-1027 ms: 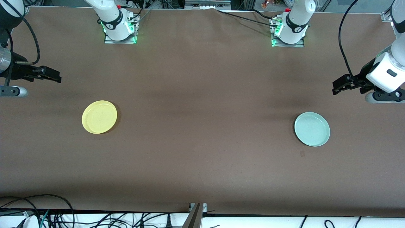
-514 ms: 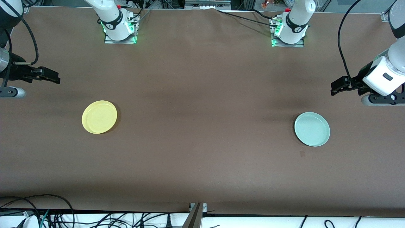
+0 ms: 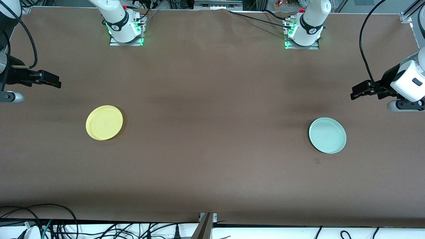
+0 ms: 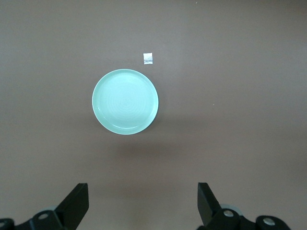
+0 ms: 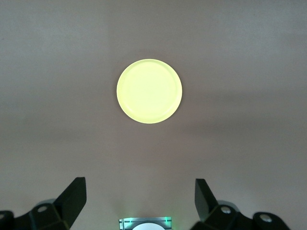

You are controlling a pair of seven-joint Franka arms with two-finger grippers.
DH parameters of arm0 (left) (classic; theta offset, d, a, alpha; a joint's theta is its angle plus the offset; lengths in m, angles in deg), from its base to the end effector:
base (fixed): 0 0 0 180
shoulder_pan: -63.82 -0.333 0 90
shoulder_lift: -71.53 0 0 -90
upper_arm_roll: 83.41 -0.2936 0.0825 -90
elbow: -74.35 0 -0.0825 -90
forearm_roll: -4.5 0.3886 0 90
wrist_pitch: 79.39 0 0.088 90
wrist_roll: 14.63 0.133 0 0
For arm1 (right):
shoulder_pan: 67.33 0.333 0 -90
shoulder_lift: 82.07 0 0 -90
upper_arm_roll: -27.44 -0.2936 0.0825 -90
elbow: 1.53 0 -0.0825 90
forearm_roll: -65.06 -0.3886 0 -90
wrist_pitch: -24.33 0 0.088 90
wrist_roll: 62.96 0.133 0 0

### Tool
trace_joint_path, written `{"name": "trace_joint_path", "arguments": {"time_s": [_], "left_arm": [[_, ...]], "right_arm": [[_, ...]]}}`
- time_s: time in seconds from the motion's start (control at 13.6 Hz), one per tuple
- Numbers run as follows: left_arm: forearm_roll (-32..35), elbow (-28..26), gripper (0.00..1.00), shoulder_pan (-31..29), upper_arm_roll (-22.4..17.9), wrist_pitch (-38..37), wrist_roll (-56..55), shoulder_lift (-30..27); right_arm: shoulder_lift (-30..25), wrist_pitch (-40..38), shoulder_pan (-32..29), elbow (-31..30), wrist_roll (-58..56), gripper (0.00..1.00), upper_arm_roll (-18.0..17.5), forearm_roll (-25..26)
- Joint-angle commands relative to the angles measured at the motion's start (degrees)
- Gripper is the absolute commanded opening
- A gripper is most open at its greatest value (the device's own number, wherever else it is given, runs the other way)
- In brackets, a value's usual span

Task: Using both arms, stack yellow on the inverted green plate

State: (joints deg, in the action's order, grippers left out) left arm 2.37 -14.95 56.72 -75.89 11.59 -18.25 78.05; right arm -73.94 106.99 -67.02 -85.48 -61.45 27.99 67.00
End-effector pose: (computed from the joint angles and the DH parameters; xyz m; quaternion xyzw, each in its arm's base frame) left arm 0.5865 -0.0059 0.5188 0.9984 0.0291 -0.0426 0.0245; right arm 0.5796 -0.0069 0.5348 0.9963 -0.0160 -0.0819 0.0185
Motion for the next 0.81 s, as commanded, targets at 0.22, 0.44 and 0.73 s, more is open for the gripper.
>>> {"name": "trace_joint_path", "arguments": {"time_s": [0.22,0.44,0.73], "left_arm": [[0.8,0.7,1.00,-0.3,0.6,-1.1,1.3,0.8],[1.9,0.8,1.00,-0.3,0.6,-0.6,1.4,1.0],[3.5,0.8,1.00,0.2,0.7,-0.6,1.4,1.0]], "right_arm": [[0.7,-0.6,-0.5,1.7,-0.2,1.00,-0.1,-0.8],[0.7,0.1,-0.4,1.7,-0.2,1.00,-0.2,-0.8],[0.7,1.1,-0.4,1.8,0.1,1.00,-0.1,-0.8]]}}
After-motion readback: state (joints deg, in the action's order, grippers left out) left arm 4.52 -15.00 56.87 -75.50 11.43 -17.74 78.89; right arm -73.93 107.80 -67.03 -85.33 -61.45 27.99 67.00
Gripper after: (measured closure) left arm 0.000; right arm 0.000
